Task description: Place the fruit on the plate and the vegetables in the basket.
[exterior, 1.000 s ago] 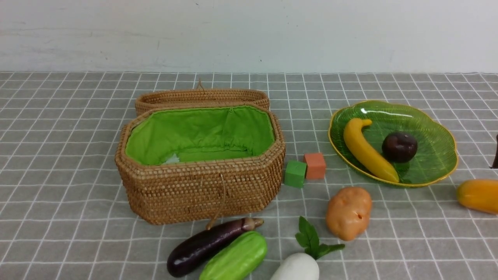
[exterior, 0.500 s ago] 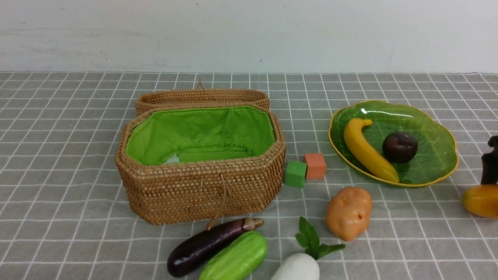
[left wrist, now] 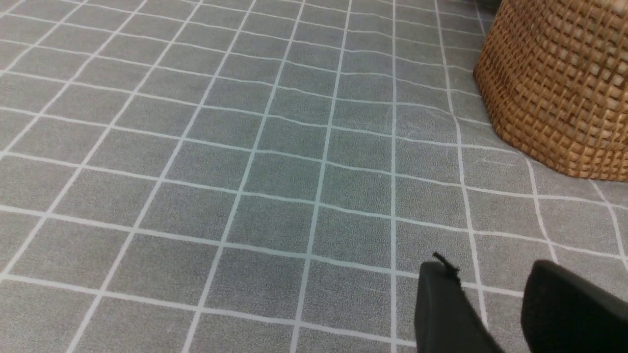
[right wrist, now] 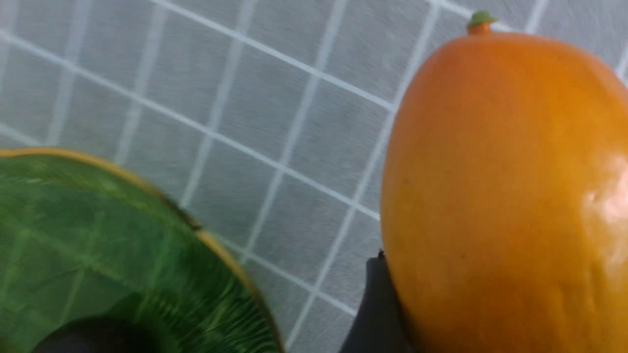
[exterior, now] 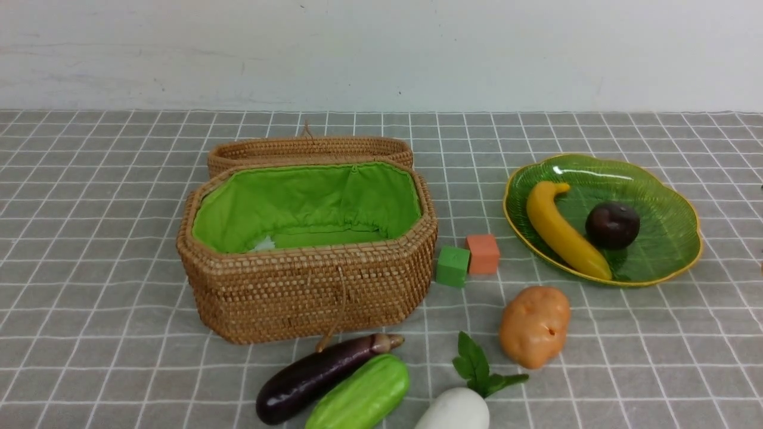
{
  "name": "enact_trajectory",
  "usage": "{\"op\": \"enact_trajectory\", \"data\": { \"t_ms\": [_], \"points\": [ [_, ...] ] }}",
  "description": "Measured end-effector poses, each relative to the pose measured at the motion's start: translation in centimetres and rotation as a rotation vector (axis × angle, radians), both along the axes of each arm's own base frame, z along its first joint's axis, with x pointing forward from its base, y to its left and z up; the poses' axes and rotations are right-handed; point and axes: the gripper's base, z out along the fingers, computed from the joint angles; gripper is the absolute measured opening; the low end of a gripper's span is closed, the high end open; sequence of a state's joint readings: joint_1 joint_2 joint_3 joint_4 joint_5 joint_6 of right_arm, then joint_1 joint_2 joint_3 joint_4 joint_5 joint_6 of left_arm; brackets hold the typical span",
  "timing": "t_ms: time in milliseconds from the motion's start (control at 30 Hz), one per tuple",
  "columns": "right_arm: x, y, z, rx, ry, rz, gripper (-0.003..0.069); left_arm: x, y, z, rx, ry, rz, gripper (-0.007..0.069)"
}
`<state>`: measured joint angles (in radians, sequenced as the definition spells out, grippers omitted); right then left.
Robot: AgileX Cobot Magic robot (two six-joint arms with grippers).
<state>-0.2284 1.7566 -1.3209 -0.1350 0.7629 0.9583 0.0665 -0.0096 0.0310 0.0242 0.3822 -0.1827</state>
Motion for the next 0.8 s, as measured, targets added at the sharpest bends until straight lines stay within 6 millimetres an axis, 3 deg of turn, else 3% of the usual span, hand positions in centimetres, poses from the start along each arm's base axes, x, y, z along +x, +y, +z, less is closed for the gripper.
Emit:
{"op": "enact_trajectory", "data": {
  "t_ms": [33,133,233,300,333,400,567,667,800],
  "points": [
    [-0.2,0.4,2.1,-0.060,-0.072,0.126,0.0518,0.0,0.0,0.0,0.000,0.000,0.000,0.0239],
    [-0.1,2.0,4.4,-0.147,-0.172,0.325,0.0518,0.0,0.0,0.0,0.000,0.000,0.000,0.0239],
    [0.5,3.8,5.5,-0.228,-0.225,0.530,0.0518,0.0,0.0,0.0,0.000,0.000,0.000,0.0239],
    [1.7,6.0,5.5,-0.288,-0.256,0.731,0.0518,0.0,0.0,0.0,0.000,0.000,0.000,0.0239],
    [1.7,6.0,5.6,-0.292,-0.258,0.738,0.0518,0.0,0.0,0.0,0.000,0.000,0.000,0.0239],
    [3.5,7.2,4.3,-0.309,-0.263,0.823,0.0518,0.0,0.0,0.0,0.000,0.000,0.000,0.0239],
    [6.2,7.2,0.7,-0.298,-0.204,0.859,0.0518,0.0,0.0,0.0,0.000,0.000,0.000,0.0239],
    [6.9,7.0,-1.7,-0.288,-0.125,0.889,0.0519,0.0,0.0,0.0,0.000,0.000,0.000,0.0239],
    [6.8,6.9,-2.8,-0.275,-0.064,0.911,0.0587,0.0,0.0,0.0,0.000,0.000,0.000,0.0239]
  ]
}}
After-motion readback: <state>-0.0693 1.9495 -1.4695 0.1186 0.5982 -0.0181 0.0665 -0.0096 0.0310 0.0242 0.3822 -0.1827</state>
